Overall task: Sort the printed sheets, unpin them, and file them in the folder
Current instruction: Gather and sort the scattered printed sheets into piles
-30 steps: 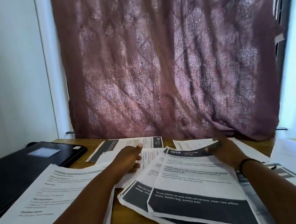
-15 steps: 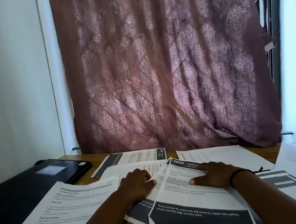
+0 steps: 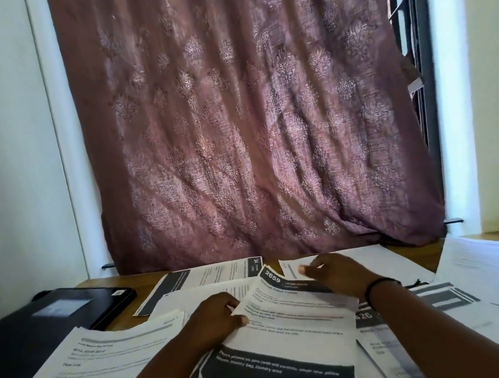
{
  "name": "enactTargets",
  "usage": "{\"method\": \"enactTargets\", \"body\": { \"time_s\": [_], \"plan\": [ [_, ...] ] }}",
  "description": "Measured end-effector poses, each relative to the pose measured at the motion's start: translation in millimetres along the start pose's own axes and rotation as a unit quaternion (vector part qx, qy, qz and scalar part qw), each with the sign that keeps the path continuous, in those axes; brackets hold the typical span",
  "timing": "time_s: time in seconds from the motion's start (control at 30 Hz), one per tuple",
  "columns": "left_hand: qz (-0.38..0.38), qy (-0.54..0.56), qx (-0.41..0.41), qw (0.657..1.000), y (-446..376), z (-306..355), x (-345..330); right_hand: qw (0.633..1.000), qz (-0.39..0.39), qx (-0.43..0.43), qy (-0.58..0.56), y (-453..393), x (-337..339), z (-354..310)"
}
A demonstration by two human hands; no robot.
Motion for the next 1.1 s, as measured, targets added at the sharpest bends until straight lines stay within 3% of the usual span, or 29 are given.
{"method": "enactTargets", "body": {
  "time_s": [0.13,0.2,0.27,0.4,0.53,0.77,0.83,1.1],
  "plan": [
    [0.089,0.103,0.040,0.990,-4.3,-20.0,27.8,0.993,0.016,-0.051,0.102,0.4,26.0,30.3],
    [0.145,0.197,0.070,0.967,-4.0,-39.9,41.8,0.989,0.003,-0.078,0.127,5.4,33.0,43.0],
    [0.197,0.322,0.103,0.920,-1.2,-62.4,49.4,0.987,0.013,-0.096,0.126,10.5,43.0,53.7],
    [0.249,0.534,0.176,0.788,8.5,-91.7,52.5,0.988,0.046,-0.097,0.113,11.2,56.2,66.2],
    [0.307,0.615,0.215,0.693,17.7,-108.2,63.5,0.991,0.067,-0.043,0.104,-2.5,45.8,52.6],
    [0.352,0.726,0.203,0.555,11.2,-134.6,66.0,0.993,0.002,0.066,0.095,2.9,-1.9,-5.5],
    [0.357,0.732,0.217,0.539,8.9,-138.5,63.2,0.992,-0.037,0.077,0.094,12.5,-19.8,-23.2],
    [0.352,0.724,0.215,0.553,7.5,-122.9,65.5,0.958,-0.232,0.078,0.150,27.2,-91.2,-58.1]
  ]
}}
Point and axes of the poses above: each hand's wrist, its own y-axis away from the middle knuckle, its own x-axis out of the back of the hand, z = x × y, the point moved 8 cm from there along -y, towards the middle knuckle, and after that the axes turned 11 degrees about -y, right-handed, at the moved point
